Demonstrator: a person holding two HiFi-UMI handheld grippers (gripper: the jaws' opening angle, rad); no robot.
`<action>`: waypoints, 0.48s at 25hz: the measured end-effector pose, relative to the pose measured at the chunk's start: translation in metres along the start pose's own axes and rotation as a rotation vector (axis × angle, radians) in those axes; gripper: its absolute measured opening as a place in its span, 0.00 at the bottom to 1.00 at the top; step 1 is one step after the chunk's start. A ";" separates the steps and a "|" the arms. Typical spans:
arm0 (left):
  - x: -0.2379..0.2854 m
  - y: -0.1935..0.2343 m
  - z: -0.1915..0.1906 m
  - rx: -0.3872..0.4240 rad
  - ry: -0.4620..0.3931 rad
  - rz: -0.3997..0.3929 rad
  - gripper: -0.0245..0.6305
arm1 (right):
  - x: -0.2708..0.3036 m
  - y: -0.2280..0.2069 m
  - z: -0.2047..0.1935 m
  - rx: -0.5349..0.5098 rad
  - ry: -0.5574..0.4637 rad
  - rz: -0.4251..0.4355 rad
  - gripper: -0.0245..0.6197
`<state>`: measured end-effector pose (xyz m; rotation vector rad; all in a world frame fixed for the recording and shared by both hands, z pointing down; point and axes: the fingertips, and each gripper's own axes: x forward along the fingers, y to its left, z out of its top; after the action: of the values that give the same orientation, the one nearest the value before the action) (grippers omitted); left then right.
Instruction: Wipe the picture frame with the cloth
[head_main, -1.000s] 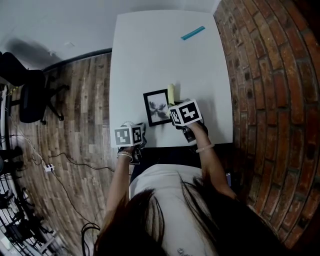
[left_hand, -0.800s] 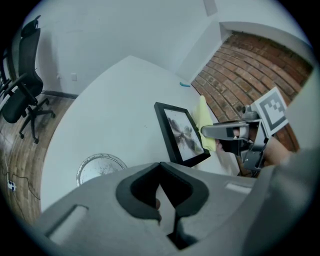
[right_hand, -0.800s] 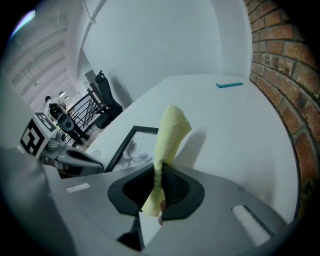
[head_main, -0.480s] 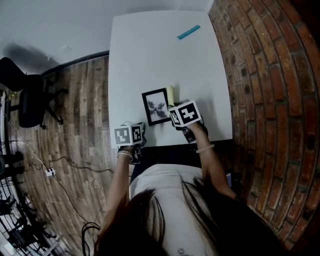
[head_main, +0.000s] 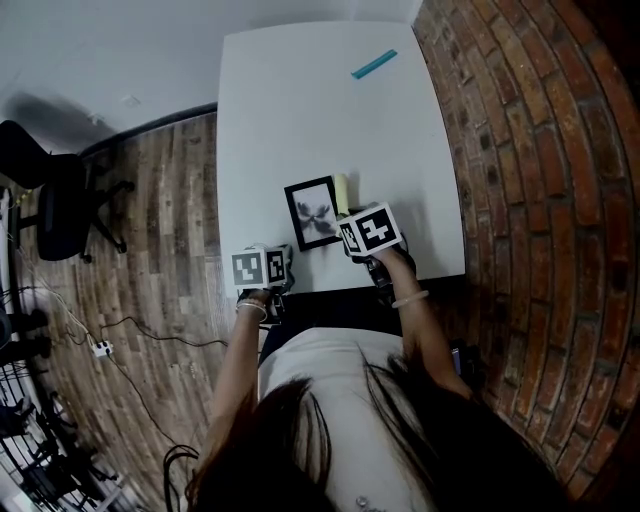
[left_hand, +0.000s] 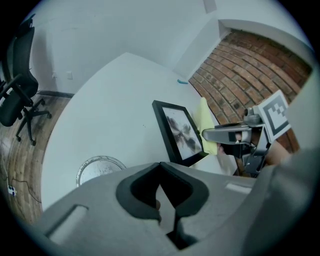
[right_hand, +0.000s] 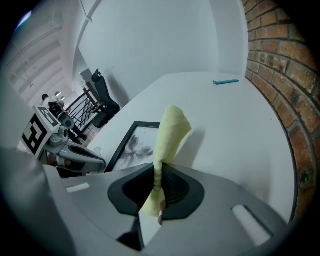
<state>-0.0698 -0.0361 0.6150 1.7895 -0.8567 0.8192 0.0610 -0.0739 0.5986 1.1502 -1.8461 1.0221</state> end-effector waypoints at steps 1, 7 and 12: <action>0.000 0.000 0.000 0.006 0.009 0.002 0.04 | 0.000 0.000 -0.001 0.004 0.002 -0.001 0.10; 0.005 -0.001 0.000 0.050 0.056 0.024 0.04 | 0.000 -0.001 -0.006 0.026 0.015 -0.006 0.10; 0.004 -0.001 0.001 0.056 0.079 0.022 0.04 | -0.003 0.001 -0.009 0.046 0.022 -0.007 0.10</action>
<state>-0.0666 -0.0373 0.6178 1.7870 -0.8103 0.9307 0.0628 -0.0647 0.5999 1.1670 -1.8084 1.0740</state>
